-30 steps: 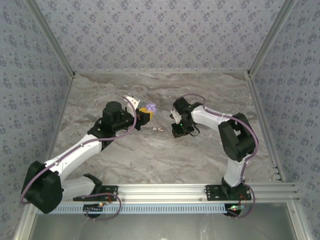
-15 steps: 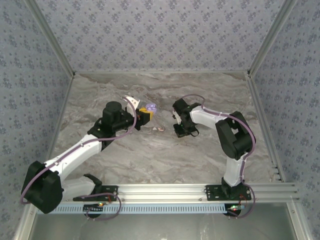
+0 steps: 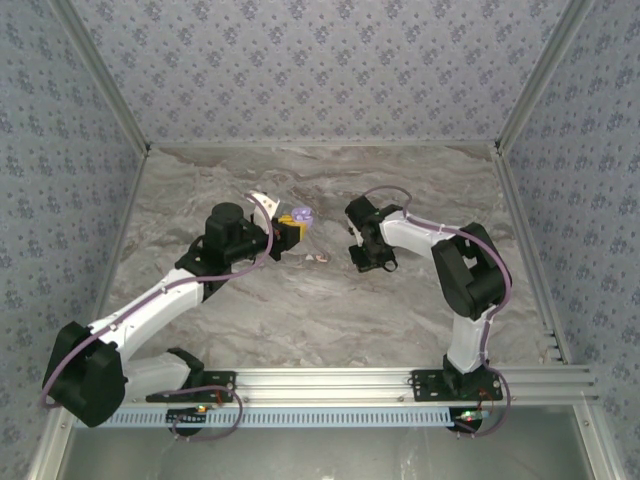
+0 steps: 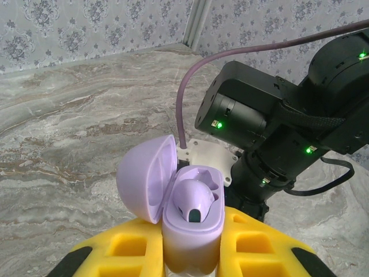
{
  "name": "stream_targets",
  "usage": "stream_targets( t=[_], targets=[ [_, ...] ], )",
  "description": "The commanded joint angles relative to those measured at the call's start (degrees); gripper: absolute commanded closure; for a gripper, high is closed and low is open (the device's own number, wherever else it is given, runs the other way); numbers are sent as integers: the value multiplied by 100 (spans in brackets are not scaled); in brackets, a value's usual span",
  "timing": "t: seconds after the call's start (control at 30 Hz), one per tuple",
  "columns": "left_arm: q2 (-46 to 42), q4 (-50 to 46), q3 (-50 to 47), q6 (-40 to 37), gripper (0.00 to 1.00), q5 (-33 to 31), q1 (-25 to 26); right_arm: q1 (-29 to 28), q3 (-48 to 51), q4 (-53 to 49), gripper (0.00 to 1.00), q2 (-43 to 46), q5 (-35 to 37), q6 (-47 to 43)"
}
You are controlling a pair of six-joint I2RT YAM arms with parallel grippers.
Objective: Insert the wireless bluetooth earbuds into the charging case
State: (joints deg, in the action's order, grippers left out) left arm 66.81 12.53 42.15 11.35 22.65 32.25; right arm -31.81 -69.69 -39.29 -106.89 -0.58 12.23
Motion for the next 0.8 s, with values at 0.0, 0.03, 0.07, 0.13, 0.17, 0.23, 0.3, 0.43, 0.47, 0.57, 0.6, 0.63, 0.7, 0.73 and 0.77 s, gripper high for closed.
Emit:
stream_targets(
  t=[0.0, 0.03, 0.07, 0.13, 0.17, 0.23, 0.3, 0.43, 0.47, 0.57, 0.6, 0.63, 0.7, 0.73, 0.77],
  targets=[
    [-38, 29, 69, -81, 88, -34, -21, -14, -179, -272, 79, 353, 52, 47],
    [-39, 17, 66, -80, 88, -31, -21, -5, -205, -292, 78, 398, 10, 37],
    [-45, 28, 59, -71, 87, -43, -15, 14, -235, -330, 77, 429, -68, 34],
    [-46, 27, 65, -70, 88, -42, -18, 35, -308, -362, 75, 457, -237, 34],
    [-53, 29, 65, -70, 88, -42, -15, 43, -329, -368, 73, 451, -322, 52],
    [-54, 27, 65, -71, 88, -50, -18, 73, -365, -392, 69, 434, -494, 117],
    [-56, 37, 65, -72, 88, -61, -18, 87, -404, -399, 64, 387, -598, 233],
    [-69, 34, 65, -82, 88, -60, -17, 119, -497, -413, 55, 280, -623, 611],
    [-65, 38, 65, -82, 88, -53, -19, 132, -513, -412, 55, 248, -639, 704],
    [-59, 47, 63, -96, 88, -38, -21, 133, -538, -351, 55, 149, -725, 875],
    [-65, 40, 63, -94, 88, -23, -14, 132, -549, -344, 55, 119, -733, 939],
    [-65, 38, 65, -97, 88, -23, -15, 139, -561, -344, 55, 83, -723, 1001],
    [-63, 38, 65, -107, 88, -24, -18, 132, -574, -368, 55, 33, -693, 1085],
    [-69, 23, 65, -107, 88, -24, -15, 134, -578, -361, 55, 9, -682, 1113],
    [-70, 28, 65, -114, 88, -27, -18, 139, -580, -366, 55, -11, -671, 1163]
  ],
)
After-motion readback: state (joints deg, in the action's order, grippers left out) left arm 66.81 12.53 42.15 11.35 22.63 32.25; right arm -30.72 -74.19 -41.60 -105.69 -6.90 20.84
